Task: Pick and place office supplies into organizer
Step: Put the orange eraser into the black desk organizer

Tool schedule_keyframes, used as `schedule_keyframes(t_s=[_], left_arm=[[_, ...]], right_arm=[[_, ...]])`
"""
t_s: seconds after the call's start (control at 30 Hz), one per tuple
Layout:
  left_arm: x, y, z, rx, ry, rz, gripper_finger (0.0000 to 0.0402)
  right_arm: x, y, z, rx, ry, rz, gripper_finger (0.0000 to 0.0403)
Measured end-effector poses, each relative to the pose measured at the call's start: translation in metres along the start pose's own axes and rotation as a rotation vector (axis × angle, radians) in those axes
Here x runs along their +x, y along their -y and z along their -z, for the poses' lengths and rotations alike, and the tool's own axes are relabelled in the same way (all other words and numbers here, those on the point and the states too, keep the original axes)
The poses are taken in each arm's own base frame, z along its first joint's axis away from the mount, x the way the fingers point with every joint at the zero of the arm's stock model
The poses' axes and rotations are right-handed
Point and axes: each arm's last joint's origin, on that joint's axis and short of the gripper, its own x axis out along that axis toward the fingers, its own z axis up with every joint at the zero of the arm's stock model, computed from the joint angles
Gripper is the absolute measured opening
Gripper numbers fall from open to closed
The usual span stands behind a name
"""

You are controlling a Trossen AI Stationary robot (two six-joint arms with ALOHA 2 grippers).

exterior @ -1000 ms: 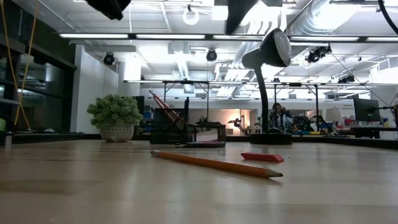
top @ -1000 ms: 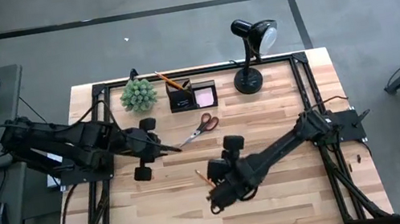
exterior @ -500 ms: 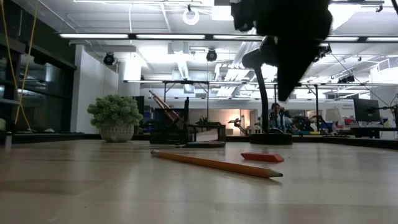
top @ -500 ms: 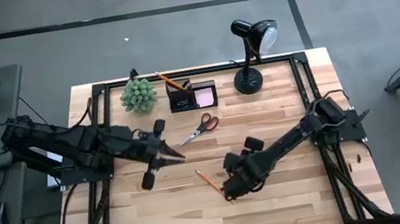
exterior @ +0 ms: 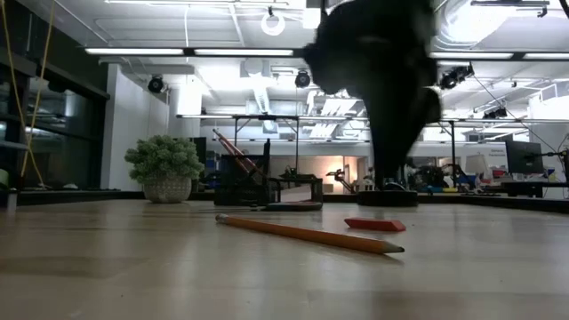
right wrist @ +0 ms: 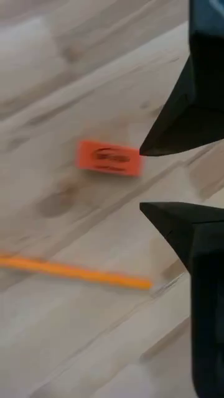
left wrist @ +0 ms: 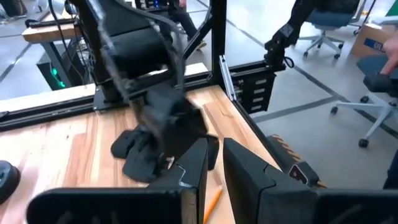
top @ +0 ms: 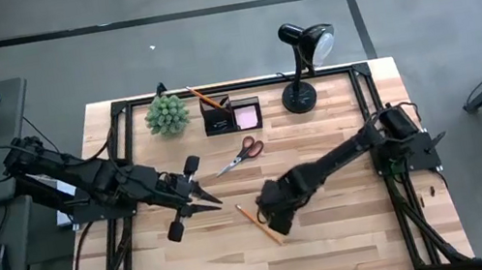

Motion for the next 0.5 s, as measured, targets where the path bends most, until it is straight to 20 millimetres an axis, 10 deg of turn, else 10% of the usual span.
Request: schedule_keyframes(t_s=[0.5], left_arm=[[0.0, 0.0, -0.001, 0.09, 0.006, -0.005, 0.0042]], right_arm=[[0.012, 0.011, -0.026, 0.089, 0.068, -0.017, 0.0185]])
